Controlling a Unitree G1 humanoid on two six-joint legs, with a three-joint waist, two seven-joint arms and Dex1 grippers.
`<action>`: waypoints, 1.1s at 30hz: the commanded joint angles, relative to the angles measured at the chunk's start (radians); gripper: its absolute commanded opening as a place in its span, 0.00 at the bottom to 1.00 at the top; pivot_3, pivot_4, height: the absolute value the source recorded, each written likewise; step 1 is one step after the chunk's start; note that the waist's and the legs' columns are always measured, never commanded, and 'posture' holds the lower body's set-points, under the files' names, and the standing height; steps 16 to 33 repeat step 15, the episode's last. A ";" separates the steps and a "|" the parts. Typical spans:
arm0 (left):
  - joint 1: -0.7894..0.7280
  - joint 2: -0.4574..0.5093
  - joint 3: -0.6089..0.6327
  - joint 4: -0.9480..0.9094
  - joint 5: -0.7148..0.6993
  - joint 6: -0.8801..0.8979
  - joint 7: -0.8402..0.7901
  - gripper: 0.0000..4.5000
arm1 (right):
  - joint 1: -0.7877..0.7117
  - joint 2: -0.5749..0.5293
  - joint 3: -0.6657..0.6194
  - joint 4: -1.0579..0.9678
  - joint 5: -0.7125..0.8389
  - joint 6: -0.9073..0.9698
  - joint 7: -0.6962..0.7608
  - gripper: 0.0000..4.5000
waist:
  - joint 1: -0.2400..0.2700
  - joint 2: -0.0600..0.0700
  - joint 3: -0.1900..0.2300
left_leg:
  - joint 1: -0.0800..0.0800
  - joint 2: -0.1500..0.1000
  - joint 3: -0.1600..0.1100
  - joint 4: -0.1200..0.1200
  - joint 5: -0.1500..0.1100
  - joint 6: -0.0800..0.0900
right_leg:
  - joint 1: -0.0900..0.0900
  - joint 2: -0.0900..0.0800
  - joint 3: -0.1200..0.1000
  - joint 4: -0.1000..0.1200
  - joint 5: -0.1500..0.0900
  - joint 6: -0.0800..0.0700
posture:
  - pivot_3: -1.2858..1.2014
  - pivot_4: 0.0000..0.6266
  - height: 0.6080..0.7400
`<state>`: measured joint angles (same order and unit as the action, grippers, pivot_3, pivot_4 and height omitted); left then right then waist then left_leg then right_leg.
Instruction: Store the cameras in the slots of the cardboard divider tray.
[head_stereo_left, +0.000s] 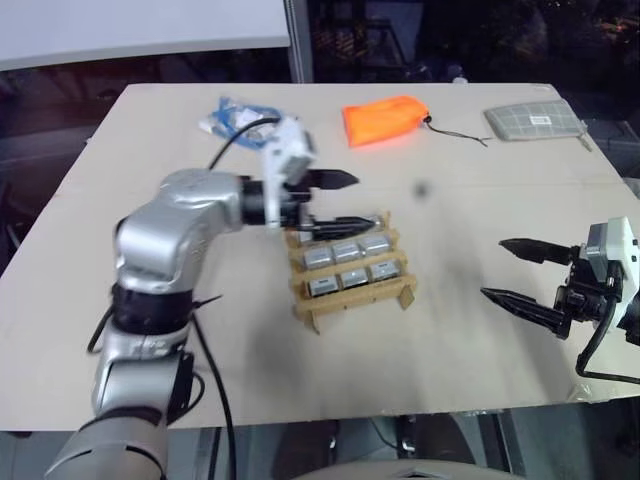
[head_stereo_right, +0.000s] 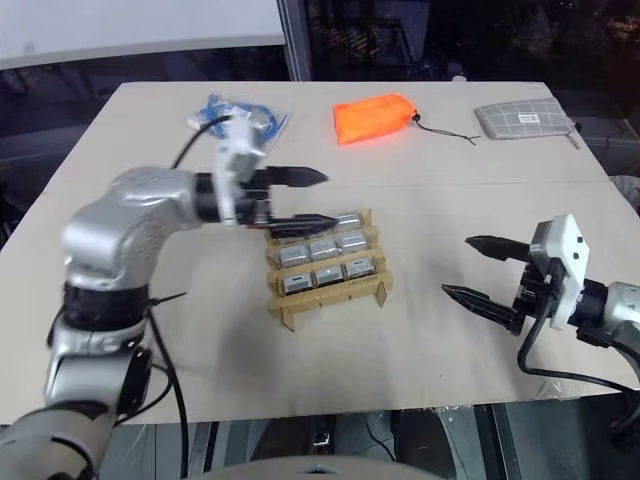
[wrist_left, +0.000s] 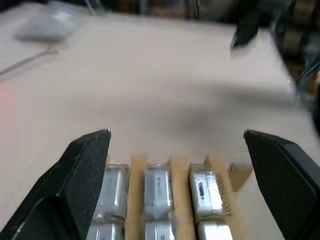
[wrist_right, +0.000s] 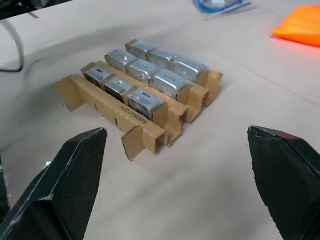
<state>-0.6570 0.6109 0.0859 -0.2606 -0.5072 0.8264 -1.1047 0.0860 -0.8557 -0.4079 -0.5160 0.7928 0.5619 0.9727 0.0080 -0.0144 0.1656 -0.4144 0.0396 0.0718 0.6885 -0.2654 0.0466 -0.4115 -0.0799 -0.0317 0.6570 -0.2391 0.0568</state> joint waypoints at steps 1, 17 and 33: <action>0.192 0.037 0.158 -0.125 -0.064 -0.015 0.054 0.98 | 0.013 -0.006 -0.033 0.024 -0.020 -0.050 0.039 1.00 | -0.001 0.001 0.000 | 0.000 0.000 0.001 0.000 0.000 0.000 | 0.000 0.000 0.001 0.000 0.000 0.000 | 0.52 0.24 1.00; 0.893 0.060 0.337 -0.080 0.080 -0.513 0.045 0.98 | 0.015 0.029 0.054 0.266 -0.179 -0.249 0.158 1.00 | 0.011 -0.001 0.000 | 0.001 0.000 0.000 0.000 -0.002 0.003 | 0.001 -0.005 -0.002 0.000 -0.002 -0.005 | 0.52 0.24 1.00; 0.893 0.060 0.337 -0.080 0.080 -0.513 0.045 0.98 | 0.015 0.029 0.054 0.266 -0.179 -0.249 0.158 1.00 | 0.011 -0.001 0.000 | 0.001 0.000 0.000 0.000 -0.002 0.003 | 0.001 -0.005 -0.002 0.000 -0.002 -0.005 | 0.52 0.24 1.00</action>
